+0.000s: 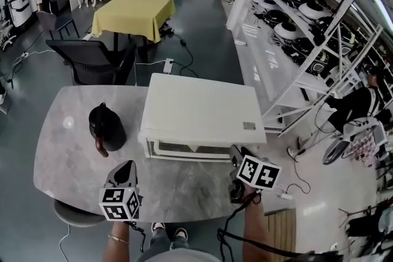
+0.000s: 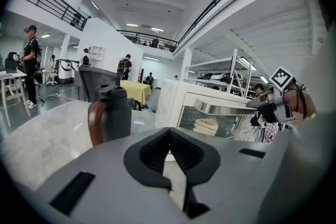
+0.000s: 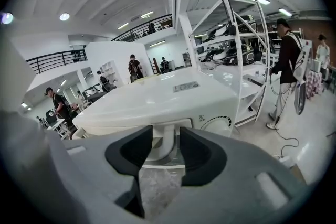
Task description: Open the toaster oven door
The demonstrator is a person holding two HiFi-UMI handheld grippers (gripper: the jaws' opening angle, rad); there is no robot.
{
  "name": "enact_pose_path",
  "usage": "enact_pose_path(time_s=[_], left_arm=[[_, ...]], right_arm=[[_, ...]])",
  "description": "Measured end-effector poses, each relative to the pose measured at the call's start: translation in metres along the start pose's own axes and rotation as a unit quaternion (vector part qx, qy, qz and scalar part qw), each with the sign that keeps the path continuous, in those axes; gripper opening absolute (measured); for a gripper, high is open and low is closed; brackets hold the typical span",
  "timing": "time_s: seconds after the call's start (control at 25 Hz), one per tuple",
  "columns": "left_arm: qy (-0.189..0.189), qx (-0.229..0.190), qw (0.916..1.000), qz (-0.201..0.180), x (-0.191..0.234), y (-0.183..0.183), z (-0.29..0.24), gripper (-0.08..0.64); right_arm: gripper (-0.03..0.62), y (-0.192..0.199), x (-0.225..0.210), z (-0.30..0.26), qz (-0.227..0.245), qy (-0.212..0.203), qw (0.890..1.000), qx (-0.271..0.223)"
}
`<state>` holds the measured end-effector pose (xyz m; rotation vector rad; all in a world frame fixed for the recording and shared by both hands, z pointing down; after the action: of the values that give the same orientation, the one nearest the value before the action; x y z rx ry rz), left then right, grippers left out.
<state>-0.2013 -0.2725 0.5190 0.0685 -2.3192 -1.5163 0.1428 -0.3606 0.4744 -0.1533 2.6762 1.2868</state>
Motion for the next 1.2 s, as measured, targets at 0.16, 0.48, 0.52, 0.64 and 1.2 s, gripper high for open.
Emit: enact_pose_path(time_s=[0.16, 0.48, 0.52, 0.64, 1.2], left_arm=[[0.006, 0.001, 1.0, -0.006, -0.005, -0.001, -0.002, 0.005], [0.006, 0.005, 0.9999, -0.012, -0.006, 0.001, 0.002, 0.005], [0.006, 0.006, 0.9999, -0.012, -0.006, 0.001, 0.003, 0.005], [0.007, 0.008, 0.9999, -0.014, -0.008, 0.0, 0.007, 0.005], [0.01, 0.008, 0.9999, -0.012, -0.021, 0.007, 0.021, 0.005]], right_arm=[[0.144, 0.002, 0.001, 0.004, 0.03, 0.015, 0.999, 0.001], [0.141, 0.008, 0.003, 0.008, 0.041, 0.018, 0.999, 0.002], [0.141, 0.009, 0.002, 0.009, 0.043, 0.02, 0.999, 0.002], [0.141, 0.01, 0.005, 0.013, 0.049, 0.014, 0.999, -0.002], [0.141, 0.033, 0.003, 0.032, 0.081, 0.005, 0.997, -0.009]])
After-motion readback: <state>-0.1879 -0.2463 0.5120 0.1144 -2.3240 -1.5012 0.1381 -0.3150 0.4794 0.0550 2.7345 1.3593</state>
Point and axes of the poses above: the fingertips, and each gripper's own axes: z backward along the fingers, x to its left, y out of its underside, the point moved 2 cm from there along z, backward along the fingers, and after that the axes turned 9 degrees about y, right-handed, at the moved point
